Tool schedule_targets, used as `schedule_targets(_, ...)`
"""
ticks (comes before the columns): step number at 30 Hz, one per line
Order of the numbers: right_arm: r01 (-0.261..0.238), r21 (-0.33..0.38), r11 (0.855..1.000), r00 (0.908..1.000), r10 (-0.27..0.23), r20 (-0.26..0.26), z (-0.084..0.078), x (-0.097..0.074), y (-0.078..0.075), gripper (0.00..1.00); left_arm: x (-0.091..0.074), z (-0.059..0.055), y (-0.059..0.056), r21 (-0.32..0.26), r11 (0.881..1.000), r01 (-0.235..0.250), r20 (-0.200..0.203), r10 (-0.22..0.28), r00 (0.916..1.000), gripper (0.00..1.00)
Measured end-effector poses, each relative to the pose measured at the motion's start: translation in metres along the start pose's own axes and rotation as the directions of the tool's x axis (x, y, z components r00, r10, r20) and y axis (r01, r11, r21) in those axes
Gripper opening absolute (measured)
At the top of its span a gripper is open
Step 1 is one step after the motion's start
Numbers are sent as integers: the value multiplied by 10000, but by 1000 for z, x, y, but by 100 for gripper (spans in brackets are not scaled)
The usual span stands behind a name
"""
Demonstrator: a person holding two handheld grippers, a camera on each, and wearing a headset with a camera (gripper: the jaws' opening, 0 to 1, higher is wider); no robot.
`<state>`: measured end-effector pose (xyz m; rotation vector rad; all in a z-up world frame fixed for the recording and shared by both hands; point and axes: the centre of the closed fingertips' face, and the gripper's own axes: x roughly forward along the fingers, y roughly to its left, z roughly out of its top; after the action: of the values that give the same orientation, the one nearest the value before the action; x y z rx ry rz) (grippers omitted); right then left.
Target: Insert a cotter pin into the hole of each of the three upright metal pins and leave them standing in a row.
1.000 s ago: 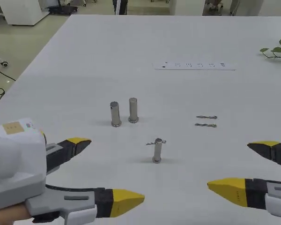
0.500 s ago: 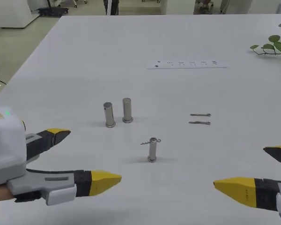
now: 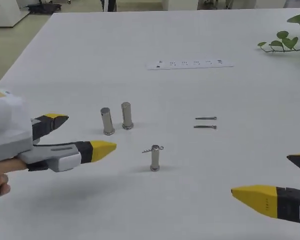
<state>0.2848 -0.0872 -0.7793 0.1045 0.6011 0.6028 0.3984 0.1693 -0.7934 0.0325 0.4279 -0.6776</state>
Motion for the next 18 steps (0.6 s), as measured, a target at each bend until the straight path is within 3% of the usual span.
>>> schedule_targets(6,153,41,9999,9998,-153,107,1,-1,-1,99,22,-3,8,263,9992,-290,-199,296,9994,67)
schedule_targets(7,163,57,9999,9998,-163,102,1,-1,-1,99,25,-7,10,573,9974,-432,-435,458,9980,65)
schedule_targets(9,196,74,9998,9997,-197,125,1,-2,-1,98,31,-8,9,917,9942,-557,-429,598,9973,60)
schedule_targets(18,290,237,9993,9994,-294,189,3,-1,-6,97,51,-9,24,382,9889,-1439,-288,1450,9890,40)
